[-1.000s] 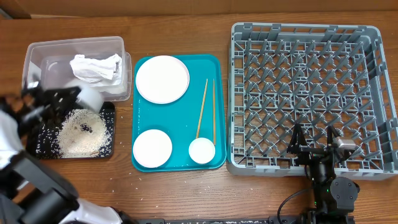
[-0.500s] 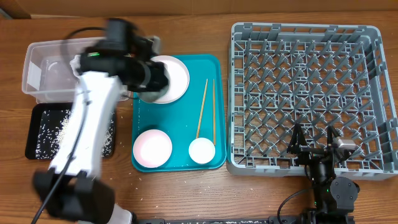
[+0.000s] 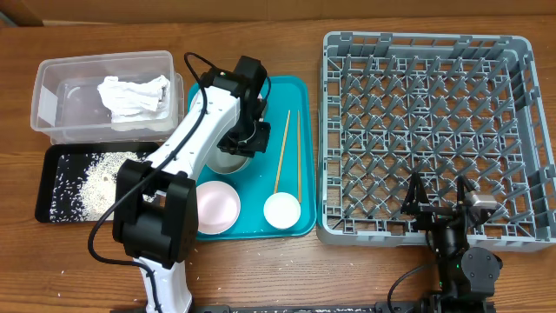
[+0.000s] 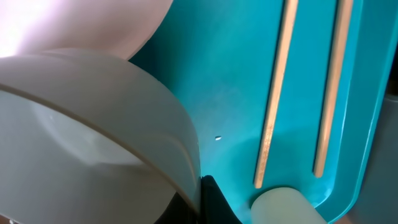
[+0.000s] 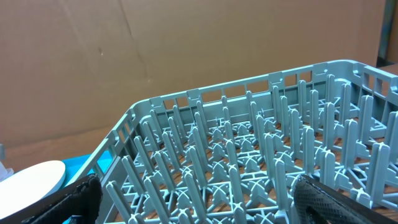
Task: Sort waste into correct bins and load items into the dishwasher
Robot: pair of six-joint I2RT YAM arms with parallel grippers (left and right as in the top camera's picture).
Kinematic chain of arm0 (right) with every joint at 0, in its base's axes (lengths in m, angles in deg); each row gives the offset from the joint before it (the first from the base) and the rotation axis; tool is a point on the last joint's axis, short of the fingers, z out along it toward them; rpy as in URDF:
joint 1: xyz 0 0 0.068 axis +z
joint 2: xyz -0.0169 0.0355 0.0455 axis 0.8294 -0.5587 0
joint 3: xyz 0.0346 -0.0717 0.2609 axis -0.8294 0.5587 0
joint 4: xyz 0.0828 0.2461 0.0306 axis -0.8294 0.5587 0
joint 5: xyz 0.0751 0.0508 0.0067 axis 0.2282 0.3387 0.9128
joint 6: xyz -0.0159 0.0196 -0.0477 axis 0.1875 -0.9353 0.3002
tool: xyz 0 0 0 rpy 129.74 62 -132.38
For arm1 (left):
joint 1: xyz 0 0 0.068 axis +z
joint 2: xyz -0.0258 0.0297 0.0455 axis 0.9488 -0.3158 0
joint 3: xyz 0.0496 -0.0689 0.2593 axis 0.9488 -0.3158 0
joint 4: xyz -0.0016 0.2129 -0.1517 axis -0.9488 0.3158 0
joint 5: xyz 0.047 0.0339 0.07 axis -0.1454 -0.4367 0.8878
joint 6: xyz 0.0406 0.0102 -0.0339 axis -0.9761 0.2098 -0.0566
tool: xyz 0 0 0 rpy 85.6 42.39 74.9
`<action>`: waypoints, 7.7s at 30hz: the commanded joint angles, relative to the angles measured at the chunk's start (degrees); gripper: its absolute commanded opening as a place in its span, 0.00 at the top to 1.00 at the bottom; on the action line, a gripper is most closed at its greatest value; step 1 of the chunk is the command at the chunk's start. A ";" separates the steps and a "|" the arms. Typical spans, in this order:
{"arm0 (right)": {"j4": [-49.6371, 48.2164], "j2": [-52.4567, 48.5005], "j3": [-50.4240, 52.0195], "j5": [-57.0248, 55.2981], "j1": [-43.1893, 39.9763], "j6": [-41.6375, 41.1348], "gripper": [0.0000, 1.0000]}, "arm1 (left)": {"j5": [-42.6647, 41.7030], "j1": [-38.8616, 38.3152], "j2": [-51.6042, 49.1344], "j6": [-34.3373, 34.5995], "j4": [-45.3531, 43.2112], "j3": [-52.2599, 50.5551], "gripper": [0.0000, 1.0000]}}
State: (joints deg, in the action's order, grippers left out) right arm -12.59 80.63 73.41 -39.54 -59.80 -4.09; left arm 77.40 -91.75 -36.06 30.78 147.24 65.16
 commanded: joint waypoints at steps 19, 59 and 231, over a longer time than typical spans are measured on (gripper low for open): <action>-3.02 0.46 -1.86 -0.02 -0.33 -12.61 0.00 | 1.07 -0.44 0.26 1.46 6.38 13.33 0.63; 25.29 -110.71 -84.08 15.39 37.90 -10.47 0.00 | 9.79 15.21 0.15 1.29 10.99 50.49 0.29; 41.46 -124.39 -95.95 3.30 56.72 0.83 0.96 | 10.60 20.57 -2.78 1.33 8.68 48.98 0.00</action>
State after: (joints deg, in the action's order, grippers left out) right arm 28.52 -43.78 -21.51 -33.81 -2.15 -2.41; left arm 87.52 -71.45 -38.55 32.20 156.09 114.42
